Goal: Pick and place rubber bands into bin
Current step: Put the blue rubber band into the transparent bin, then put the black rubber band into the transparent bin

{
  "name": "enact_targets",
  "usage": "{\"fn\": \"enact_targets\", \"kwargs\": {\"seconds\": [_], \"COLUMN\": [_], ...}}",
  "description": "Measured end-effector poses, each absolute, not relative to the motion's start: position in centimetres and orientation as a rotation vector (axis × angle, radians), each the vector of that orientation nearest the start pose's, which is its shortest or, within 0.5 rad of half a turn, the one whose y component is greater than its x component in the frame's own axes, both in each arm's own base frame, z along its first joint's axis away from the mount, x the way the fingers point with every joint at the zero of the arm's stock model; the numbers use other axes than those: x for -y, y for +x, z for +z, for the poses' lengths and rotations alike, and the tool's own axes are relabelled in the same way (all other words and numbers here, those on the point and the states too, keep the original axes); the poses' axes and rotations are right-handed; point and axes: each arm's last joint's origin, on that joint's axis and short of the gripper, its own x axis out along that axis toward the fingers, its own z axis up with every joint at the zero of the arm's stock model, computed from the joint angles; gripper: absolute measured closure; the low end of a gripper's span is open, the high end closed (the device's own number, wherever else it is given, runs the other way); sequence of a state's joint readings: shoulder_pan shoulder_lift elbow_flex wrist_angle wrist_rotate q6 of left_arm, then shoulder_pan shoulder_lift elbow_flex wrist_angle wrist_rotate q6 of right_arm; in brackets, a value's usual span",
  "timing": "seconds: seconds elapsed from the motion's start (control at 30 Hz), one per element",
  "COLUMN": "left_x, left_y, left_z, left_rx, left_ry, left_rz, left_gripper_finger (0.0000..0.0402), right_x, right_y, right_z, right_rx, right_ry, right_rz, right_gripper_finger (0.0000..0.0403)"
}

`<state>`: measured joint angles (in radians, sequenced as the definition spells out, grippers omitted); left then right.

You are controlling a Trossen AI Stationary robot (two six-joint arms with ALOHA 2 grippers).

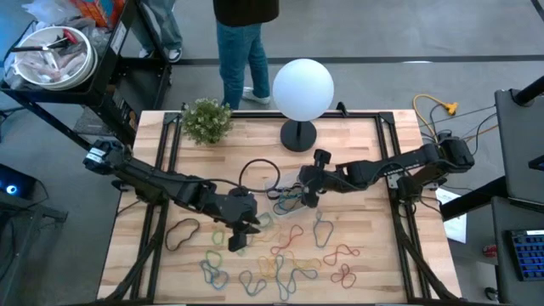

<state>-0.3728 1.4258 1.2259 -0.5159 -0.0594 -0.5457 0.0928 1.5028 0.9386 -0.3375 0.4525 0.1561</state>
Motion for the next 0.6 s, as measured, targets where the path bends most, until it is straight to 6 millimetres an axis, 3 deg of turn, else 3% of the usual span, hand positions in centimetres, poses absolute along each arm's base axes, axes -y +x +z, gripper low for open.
{"fn": "enact_targets", "kwargs": {"seconds": [0.17,0.43,0.6], "left_x": [11.0,11.1,11.1], "left_y": [28.6,28.3,27.1], "left_z": [31.0,29.9,27.8], "left_rx": [-0.766,-0.808,-1.002], "left_ry": [-0.363,-0.375,-0.463], "left_rz": [-0.098,-0.092,-0.066], "left_gripper_finger": [0.0292,0.0292,0.0292], "right_x": [-1.0,-0.8,-0.9], "right_y": [30.0,30.0,29.7], "right_z": [21.2,21.1,21.3], "right_rx": [-0.869,-0.881,-0.906], "right_ry": [-0.029,-0.019,-0.043], "right_rz": [-0.294,-0.244,-0.209], "right_gripper_finger": [0.0382,0.0318,0.0285]}}
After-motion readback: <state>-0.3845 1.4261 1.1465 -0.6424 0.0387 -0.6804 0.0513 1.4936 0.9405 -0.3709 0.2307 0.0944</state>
